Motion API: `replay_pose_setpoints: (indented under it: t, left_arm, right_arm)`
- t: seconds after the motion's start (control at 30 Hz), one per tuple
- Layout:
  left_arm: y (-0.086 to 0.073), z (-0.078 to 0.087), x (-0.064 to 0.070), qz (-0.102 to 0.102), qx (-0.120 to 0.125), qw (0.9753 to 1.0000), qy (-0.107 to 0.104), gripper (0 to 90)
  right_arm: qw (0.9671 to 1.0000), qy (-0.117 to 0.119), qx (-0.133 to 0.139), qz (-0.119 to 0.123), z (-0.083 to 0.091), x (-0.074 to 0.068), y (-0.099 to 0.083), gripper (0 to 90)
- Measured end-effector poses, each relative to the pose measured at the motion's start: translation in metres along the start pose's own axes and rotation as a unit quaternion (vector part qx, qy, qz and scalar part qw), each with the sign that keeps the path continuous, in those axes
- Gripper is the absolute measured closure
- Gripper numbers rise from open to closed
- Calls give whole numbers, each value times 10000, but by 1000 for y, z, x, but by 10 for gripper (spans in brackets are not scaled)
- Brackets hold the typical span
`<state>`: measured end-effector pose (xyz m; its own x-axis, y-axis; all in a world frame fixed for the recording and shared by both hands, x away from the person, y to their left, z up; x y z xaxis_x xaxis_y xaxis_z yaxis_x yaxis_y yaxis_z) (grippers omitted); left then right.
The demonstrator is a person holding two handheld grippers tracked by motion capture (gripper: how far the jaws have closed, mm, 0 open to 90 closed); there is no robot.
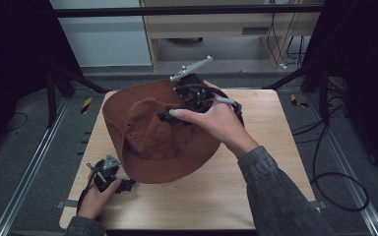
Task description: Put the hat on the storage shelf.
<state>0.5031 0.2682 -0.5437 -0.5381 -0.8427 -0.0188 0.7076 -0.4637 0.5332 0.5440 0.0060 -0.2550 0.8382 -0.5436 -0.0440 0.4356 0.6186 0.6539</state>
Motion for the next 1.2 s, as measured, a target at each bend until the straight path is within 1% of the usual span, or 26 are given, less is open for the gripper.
replay_pose_setpoints:
  t: [0.03,0.07,0.1,0.2,0.3,0.33,0.4,0.47,0.53,0.6,0.8,0.87,0.9,0.93,0.97,1.0,1.03,1.07,1.1,1.13,1.17,1.2]
  left_arm:
    - [0,0,0,1,1,10000,-1,0]
    - [0,0,0,1,1,10000,-1,0]
    - [0,0,0,0,0,10000,-2,0]
    - [0,0,0,4,12,10000,11,0]
    - [0,0,0,4,18,10000,2,0]
    - [0,0,0,1,19,10000,1,0]
    - [0,0,0,0,20,10000,3,0]
    - [0,0,0,1,20,10000,2,0]
    - [0,0,0,1,19,10000,2,0]
    - [0,0,0,0,19,10000,2,0]
    - [0,0,0,1,19,10000,-3,0]
    - [0,0,0,-1,23,10000,3,0]
    - [0,0,0,0,21,10000,1,0]
    - [0,0,0,0,21,10000,1,0]
    - [0,0,0,1,23,10000,4,0]
    - [0,0,0,1,23,10000,4,0]
    - [0,0,0,0,22,10000,4,0]
    - [0,0,0,0,22,10000,4,0]
    - [0,0,0,-1,21,10000,3,0]
    - [0,0,0,12,20,10000,-1,0]
    - [0,0,0,15,22,10000,-6,0]
    - [0,0,0,15,21,10000,-6,0]
  right_arm:
    - [10000,-4,-11,-49,1,3,-3,55]
    - [10000,-4,-11,-49,1,3,-3,55]
    - [10000,-25,33,-73,4,7,-4,51]
    - [9999,1,93,-109,6,10,-6,54]
    - [9998,31,175,-96,9,14,-12,57]
    - [9997,6,201,-137,10,16,-17,58]
    - [9997,-16,217,-150,11,17,-20,59]
    - [9994,-84,240,-238,15,22,-28,61]
    - [9994,-94,249,-232,17,23,-30,61]
    - [9990,-144,290,-303,22,29,-35,60]
    - [9985,-208,310,-405,29,37,-45,63]
    - [9983,-257,301,-420,32,38,-50,61]
    - [9980,-299,320,-457,36,40,-57,59]
    - [9980,-299,320,-457,36,40,-57,59]
    - [9975,-381,339,-480,41,43,-65,59]
    - [9975,-381,339,-480,41,43,-65,59]
    - [9967,-506,374,-511,47,45,-74,67]
    - [9967,-506,374,-511,47,45,-74,67]
    - [9964,-554,373,-528,51,47,-79,72]
    - [9950,-707,372,-595,58,52,-89,82]
    - [9950,-707,372,-595,58,52,-89,82]
    - [9945,-743,388,-621,62,54,-94,86]
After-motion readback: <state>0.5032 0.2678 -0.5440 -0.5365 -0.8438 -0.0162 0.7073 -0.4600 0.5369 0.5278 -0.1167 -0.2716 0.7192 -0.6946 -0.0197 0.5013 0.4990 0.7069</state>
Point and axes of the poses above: each handheld gripper's, and its own axes: z roughly backward along the jaws, y roughly out of its top, x roughly to its right, the point moved 5 cm from there along -z, roughly forward along the jaws, and after that the axes turned 13 degrees about -x, right-handed, at the moved point
